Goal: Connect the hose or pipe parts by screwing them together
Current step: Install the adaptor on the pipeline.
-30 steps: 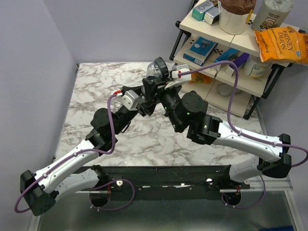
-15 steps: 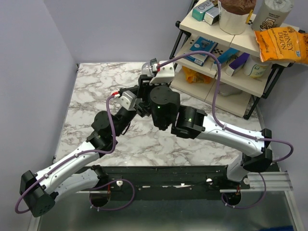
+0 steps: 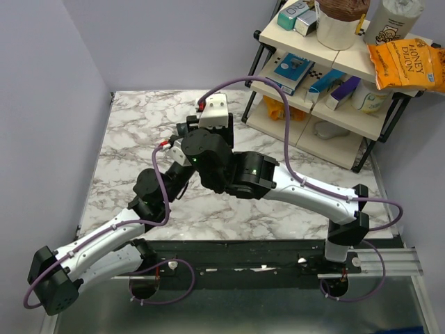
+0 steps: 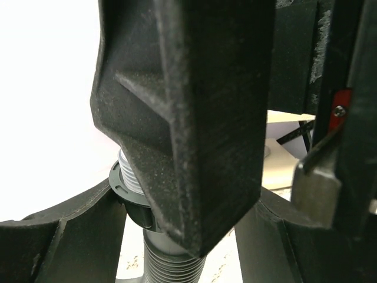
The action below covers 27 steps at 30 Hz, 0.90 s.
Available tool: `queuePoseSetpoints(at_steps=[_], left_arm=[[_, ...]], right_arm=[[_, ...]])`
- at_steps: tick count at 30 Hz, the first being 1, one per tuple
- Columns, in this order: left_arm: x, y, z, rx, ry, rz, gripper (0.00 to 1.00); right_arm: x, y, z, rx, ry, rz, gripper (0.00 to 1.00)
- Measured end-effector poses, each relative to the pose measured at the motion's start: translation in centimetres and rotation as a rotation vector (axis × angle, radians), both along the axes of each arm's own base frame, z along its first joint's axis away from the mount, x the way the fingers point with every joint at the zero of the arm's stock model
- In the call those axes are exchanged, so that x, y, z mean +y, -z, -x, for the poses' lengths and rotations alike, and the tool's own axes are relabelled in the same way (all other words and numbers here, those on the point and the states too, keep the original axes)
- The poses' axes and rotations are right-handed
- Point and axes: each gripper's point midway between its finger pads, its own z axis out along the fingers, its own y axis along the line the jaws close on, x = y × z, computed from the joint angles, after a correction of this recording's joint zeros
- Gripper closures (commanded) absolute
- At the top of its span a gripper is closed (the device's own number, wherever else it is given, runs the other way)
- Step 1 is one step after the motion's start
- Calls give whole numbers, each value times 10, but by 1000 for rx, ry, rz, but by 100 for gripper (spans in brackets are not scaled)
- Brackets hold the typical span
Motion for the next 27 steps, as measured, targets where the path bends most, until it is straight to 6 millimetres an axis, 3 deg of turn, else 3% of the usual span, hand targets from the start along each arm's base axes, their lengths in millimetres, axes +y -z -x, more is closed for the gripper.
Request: queuePoseSetpoints(at_steps=[3, 4, 5, 9, 20, 27], left_arm=[[3, -1, 2, -11, -3, 13, 100], [4, -1, 2, -15, -5, 15, 100], [4, -1, 3, -27, -6, 10, 100], [9, -13, 9, -91, -9, 35, 100], [11, -12, 12, -107, -8, 46, 100], [13, -17, 14, -126, -10, 56, 100]], right_arm=[[3, 0, 2, 7, -2, 23, 31], [4, 1, 3, 10, -3, 31, 12], [5, 2, 4, 16, -10, 49, 0], [2, 8, 5, 35, -22, 94, 0], [7, 7, 11, 59, -90, 88, 0], [12, 3, 27, 104, -201, 42, 0]])
